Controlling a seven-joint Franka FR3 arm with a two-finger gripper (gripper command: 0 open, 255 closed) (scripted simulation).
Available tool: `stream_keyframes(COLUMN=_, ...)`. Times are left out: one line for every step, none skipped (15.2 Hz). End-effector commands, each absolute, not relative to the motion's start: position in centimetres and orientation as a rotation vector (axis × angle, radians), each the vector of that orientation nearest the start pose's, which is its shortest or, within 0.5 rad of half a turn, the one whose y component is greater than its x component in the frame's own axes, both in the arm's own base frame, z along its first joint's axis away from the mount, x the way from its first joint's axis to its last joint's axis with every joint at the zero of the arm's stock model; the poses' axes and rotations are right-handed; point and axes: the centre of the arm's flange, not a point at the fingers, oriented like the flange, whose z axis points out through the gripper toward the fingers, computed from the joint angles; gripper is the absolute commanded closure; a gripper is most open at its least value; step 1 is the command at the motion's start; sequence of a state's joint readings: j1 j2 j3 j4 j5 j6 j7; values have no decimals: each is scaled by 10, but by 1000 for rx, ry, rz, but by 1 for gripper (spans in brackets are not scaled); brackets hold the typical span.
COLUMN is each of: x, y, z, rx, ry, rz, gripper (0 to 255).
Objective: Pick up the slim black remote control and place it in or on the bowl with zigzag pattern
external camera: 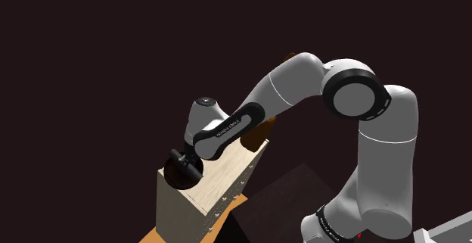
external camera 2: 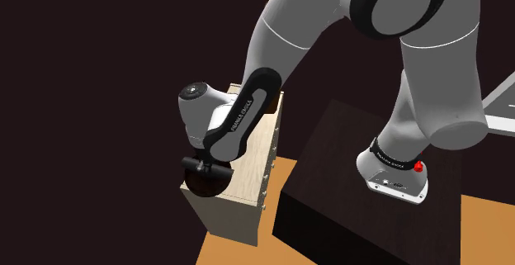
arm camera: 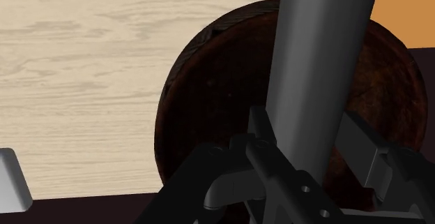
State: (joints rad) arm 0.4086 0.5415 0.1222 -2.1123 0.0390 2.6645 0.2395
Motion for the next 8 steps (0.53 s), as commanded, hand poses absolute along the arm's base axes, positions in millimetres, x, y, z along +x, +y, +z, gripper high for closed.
stream_keyframes(x=497, y=291, z=155, rx=-3040, ry=-365, rz=30, gripper=255)
stream_keyframes(x=497, y=291, z=155, rx=-3040, ry=-365, rz=30, gripper=255)
stream_keyframes(x=497, y=291, z=155, rx=-3040, ry=-365, rz=30, gripper=255)
stream_keyframes(x=497, y=291, z=155, rx=-3040, ry=-365, rz=30, gripper=255)
stream_keyframes(x=497, y=291, z=155, rx=-3040, ry=-365, rz=30, gripper=255)
stream_keyframes(x=497, y=291, z=155, rx=-3040, ry=-365, rz=30, gripper=0)
stream_keyframes(x=497, y=291, z=155, rx=-3040, ry=-365, rz=30, gripper=0)
stream_keyframes(x=497, y=291, z=155, rx=-3040, ry=-365, rz=30, gripper=0)
